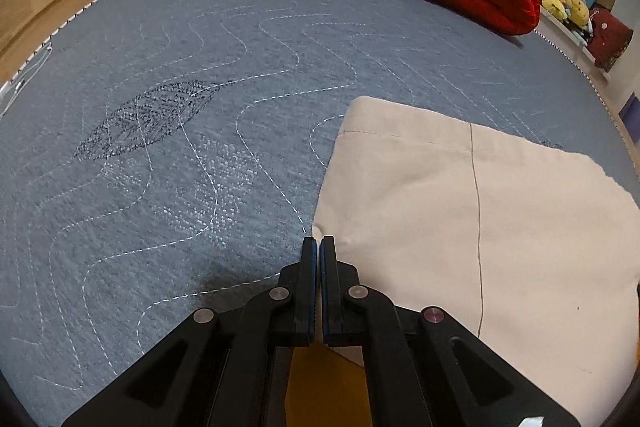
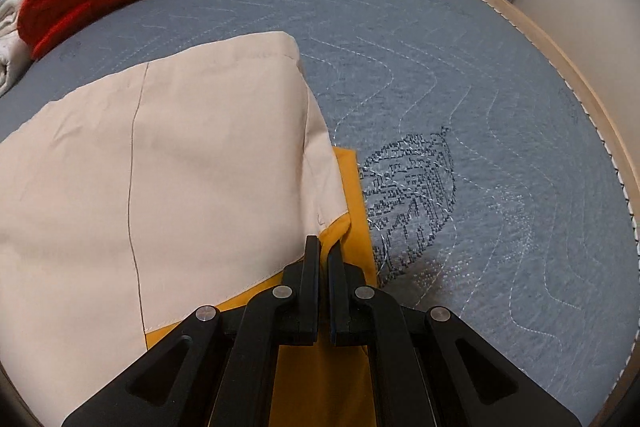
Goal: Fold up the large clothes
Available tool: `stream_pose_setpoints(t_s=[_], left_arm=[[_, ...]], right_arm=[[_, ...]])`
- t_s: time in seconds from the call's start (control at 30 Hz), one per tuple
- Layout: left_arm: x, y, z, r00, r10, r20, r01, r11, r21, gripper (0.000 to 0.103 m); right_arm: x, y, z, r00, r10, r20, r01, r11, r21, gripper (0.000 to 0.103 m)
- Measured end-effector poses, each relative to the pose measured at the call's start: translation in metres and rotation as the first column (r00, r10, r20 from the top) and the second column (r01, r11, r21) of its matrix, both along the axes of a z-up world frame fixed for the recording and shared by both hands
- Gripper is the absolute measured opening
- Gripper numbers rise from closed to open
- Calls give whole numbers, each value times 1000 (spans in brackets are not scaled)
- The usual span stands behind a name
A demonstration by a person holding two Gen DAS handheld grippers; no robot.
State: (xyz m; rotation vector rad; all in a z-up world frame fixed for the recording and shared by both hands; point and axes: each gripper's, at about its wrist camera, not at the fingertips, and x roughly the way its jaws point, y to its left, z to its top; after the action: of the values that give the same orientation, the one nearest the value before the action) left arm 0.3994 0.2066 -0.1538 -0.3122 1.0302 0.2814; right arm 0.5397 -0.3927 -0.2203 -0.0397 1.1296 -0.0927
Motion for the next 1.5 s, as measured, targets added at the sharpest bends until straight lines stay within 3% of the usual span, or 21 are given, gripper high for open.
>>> stream_pose_setpoints(t_s=[0.1,0.13,0.17,0.23,0.3,0.37,0.43,0.5,0.63,0.73,0.8,0.83,0.9,0.93,1.0,1.13,1.27,1.4,1.5], left_arm=[[1,-3,5,999,11,-46,-11,1000,-12,3],[0,-2,8,998,14,-68,-15,1000,-20,8],[-2,-3,17,997,8,-80,-10,1000,-23,12],[-12,-4,42,999,8,-35,-8,1000,-12,40],[-29,-3,71,999,32,10,-32,999,18,58],[-53,0,99,997,61,39,-62,998,10,57],[-78,-1,115,995,81,54,-77,994,-75,55],[-99,-14,119,997,54,54,-46,988,-146,55],[-138,-68,88,995,-91,-31,84,979,-186,52],[-154,-92,38,969,-167,-183,139,978,-157,50],[-159,-93,14,950,-180,-256,152,980,-127,53],[-163,-92,10,948,-190,-255,166,980,-113,53],[-164,-91,20,949,-176,-260,160,984,-78,51],[-166,-90,27,955,-159,-252,146,987,-69,45],[-174,-86,51,977,-109,-182,99,993,-60,43],[-201,-93,93,995,-88,-51,85,995,-51,29],[-230,-120,117,994,-105,13,106,993,-56,25],[-258,-141,119,996,-76,57,80,993,-87,24],[-276,-156,111,996,-53,65,63,985,-158,17]], right_arm=[[-3,-1,-2,1000,-4,4,4,1000,-19,5],[-5,-1,-1,1000,-4,1,4,1000,-27,6],[-9,0,2,1000,3,1,-3,999,-42,13],[-18,2,16,999,26,20,-24,995,-100,18],[-34,1,43,996,47,75,-37,990,-134,19],[-52,-7,72,991,28,129,-12,992,-126,27],[-74,-12,91,989,11,149,-4,999,-49,40],[-101,-9,99,989,60,134,-63,998,19,45],[-145,7,66,983,156,-100,-149,986,80,45],[-161,-11,26,962,102,-252,-105,994,4,45],[-169,-23,12,953,87,-291,-95,995,-13,45],[-172,-27,13,954,90,-285,-94,996,1,45],[-178,-28,18,953,84,-290,-97,995,-31,45],[-182,-27,21,953,83,-291,-105,993,-61,45],[-191,-27,34,961,71,-266,-96,992,-82,45],[-215,-19,102,997,63,-38,-61,997,42,45],[-262,7,148,981,98,167,-109,992,57,45],[-295,22,151,975,99,197,-117,990,80,45],[-310,35,155,975,106,198,-125,988,88,45]])
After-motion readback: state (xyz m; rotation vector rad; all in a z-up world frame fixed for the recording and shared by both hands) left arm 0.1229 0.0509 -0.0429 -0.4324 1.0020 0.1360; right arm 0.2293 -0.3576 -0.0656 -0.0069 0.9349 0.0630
